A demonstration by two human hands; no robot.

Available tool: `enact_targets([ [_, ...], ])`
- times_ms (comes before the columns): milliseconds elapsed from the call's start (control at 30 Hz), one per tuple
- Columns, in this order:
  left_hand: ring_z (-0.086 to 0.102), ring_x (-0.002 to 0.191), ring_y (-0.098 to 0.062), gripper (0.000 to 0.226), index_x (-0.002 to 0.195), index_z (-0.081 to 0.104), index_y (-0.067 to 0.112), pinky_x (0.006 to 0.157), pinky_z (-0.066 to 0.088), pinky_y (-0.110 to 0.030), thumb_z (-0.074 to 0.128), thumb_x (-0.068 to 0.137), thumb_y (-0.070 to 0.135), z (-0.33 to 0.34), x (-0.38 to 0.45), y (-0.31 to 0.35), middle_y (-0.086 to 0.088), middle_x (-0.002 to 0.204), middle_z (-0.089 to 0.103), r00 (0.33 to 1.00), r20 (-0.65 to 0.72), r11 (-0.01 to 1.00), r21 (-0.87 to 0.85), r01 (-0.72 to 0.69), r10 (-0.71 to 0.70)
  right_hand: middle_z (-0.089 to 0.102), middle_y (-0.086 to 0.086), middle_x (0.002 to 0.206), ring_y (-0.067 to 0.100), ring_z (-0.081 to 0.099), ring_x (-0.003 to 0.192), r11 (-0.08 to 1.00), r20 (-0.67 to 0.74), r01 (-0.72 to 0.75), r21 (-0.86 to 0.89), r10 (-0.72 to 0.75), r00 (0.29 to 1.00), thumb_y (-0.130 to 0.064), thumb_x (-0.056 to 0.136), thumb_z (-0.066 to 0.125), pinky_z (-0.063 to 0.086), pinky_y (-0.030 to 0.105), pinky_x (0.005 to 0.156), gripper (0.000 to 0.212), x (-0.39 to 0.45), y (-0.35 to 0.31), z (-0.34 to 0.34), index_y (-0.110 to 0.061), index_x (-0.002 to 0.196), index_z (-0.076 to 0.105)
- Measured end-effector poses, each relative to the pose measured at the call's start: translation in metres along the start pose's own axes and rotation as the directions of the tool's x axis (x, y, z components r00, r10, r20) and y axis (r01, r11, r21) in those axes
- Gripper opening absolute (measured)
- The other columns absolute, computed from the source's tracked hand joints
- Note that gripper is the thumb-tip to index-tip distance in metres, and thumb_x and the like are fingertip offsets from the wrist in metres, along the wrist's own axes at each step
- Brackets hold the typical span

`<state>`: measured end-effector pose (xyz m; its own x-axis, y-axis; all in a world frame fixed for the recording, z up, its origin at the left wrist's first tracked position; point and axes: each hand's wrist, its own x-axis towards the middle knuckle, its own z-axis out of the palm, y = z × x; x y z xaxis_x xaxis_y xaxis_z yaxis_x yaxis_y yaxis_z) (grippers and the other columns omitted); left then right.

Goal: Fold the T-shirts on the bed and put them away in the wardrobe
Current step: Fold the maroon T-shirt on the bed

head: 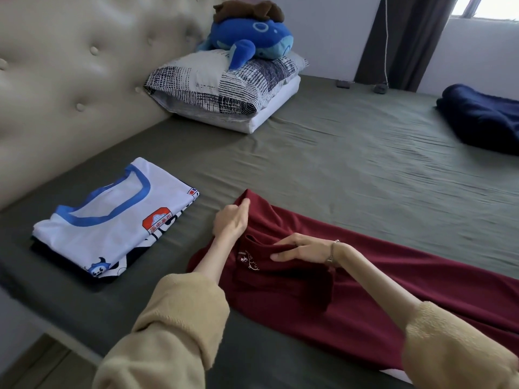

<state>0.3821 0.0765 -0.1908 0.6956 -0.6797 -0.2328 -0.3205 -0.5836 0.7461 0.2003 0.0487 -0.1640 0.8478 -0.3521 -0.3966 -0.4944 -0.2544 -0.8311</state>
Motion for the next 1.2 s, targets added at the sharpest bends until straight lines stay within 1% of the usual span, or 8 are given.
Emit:
enact_targets([
  [100, 0.050, 0.124, -0.033, 0.047, 0.127, 0.056, 0.007, 0.098, 0.041, -0.036, 0.047, 0.095, 0.040, 0.004, 0.005, 0.004, -0.017, 0.132, 0.054, 1.000, 0.000, 0.995, 0.100, 0.013, -0.013, 0.069, -0.005, 0.093, 0.005, 0.064, 0.083, 1.000, 0.009, -0.007, 0.007, 0.007, 1.000, -0.020, 0.092, 0.058, 0.051, 0.021, 0.083, 0.012, 0.002, -0.002, -0.002, -0.026, 0.093, 0.069],
  [200, 0.050, 0.122, -0.033, 0.039, 0.125, 0.056, 0.002, 0.097, 0.040, -0.034, 0.045, 0.098, 0.028, 0.005, 0.010, -0.006, -0.021, 0.130, 0.055, 0.999, 0.000, 0.993, 0.113, -0.042, 0.043, 0.069, -0.008, 0.090, 0.003, 0.064, 0.079, 1.000, -0.054, 0.010, 0.020, -0.009, 0.999, -0.022, 0.092, 0.058, 0.051, 0.020, 0.079, 0.011, 0.009, -0.002, -0.011, -0.025, 0.091, 0.069],
  [333, 0.051, 0.120, -0.035, 0.044, 0.119, 0.059, 0.001, 0.093, 0.038, -0.033, 0.039, 0.100, 0.036, 0.003, 0.016, -0.013, -0.022, 0.126, 0.057, 0.995, 0.063, 0.993, 0.085, -0.077, 0.072, 0.065, 0.003, 0.115, 0.012, 0.059, 0.103, 0.960, -0.324, -0.032, -0.278, -0.063, 0.944, -0.030, 0.094, 0.055, 0.044, 0.030, 0.098, 0.032, 0.033, 0.005, -0.030, -0.012, 0.118, 0.063],
  [433, 0.050, 0.120, -0.034, 0.040, 0.118, 0.059, 0.004, 0.093, 0.038, -0.033, 0.045, 0.095, 0.034, 0.004, 0.019, -0.013, -0.019, 0.128, 0.057, 0.993, 0.095, 0.991, 0.109, -0.075, 0.065, 0.067, 0.006, 0.111, 0.025, 0.060, 0.106, 0.875, -0.478, -0.183, -0.448, -0.062, 0.876, -0.038, 0.095, 0.050, 0.046, 0.035, 0.090, 0.032, 0.044, 0.013, -0.041, -0.019, 0.116, 0.063],
  [633, 0.057, 0.107, -0.035, 0.025, 0.088, 0.051, 0.008, 0.082, 0.040, -0.035, 0.051, 0.095, 0.032, 0.011, 0.021, -0.025, -0.019, 0.109, 0.064, 0.978, 0.039, 0.960, 0.185, -0.208, 0.204, 0.064, 0.002, 0.109, 0.025, 0.059, 0.104, 0.824, -0.632, -0.355, -0.441, -0.004, 0.775, -0.052, 0.091, 0.048, 0.042, 0.031, 0.079, 0.039, 0.046, 0.030, -0.035, -0.023, 0.116, 0.051],
  [933, 0.047, 0.120, -0.033, 0.039, 0.128, 0.040, 0.004, 0.091, 0.040, -0.044, 0.037, 0.100, 0.031, 0.023, -0.027, 0.006, -0.017, 0.129, 0.049, 0.939, -0.280, 0.914, 0.398, -0.075, 0.199, 0.063, 0.007, 0.114, 0.028, 0.055, 0.111, 0.780, -0.764, -0.527, -0.337, 0.101, 0.637, -0.054, 0.096, 0.033, 0.037, 0.038, 0.091, 0.045, -0.001, 0.042, -0.033, -0.015, 0.106, 0.054],
  [1067, 0.016, 0.143, -0.025, 0.052, 0.147, 0.024, 0.011, 0.112, 0.007, -0.058, 0.026, 0.102, 0.037, 0.039, -0.052, 0.007, -0.013, 0.153, 0.023, 0.920, -0.085, 0.782, 0.561, -0.273, 0.383, 0.053, 0.003, 0.121, 0.022, 0.043, 0.121, 0.765, -0.804, -0.546, -0.342, 0.063, 0.591, -0.044, 0.096, 0.039, 0.033, 0.040, 0.097, 0.033, -0.036, 0.067, -0.032, -0.017, 0.111, 0.053],
  [1200, -0.013, 0.146, -0.015, 0.065, 0.152, 0.002, 0.018, 0.107, -0.017, -0.060, -0.004, 0.095, 0.050, 0.072, -0.088, 0.009, -0.004, 0.159, -0.008, 0.834, 0.186, 0.586, 0.633, -0.506, 0.519, 0.034, 0.003, 0.146, 0.017, 0.026, 0.137, 0.698, -0.829, -0.629, -0.341, 0.093, 0.552, -0.043, 0.099, 0.032, 0.023, 0.042, 0.108, 0.047, -0.085, 0.098, -0.025, -0.019, 0.139, 0.036],
])
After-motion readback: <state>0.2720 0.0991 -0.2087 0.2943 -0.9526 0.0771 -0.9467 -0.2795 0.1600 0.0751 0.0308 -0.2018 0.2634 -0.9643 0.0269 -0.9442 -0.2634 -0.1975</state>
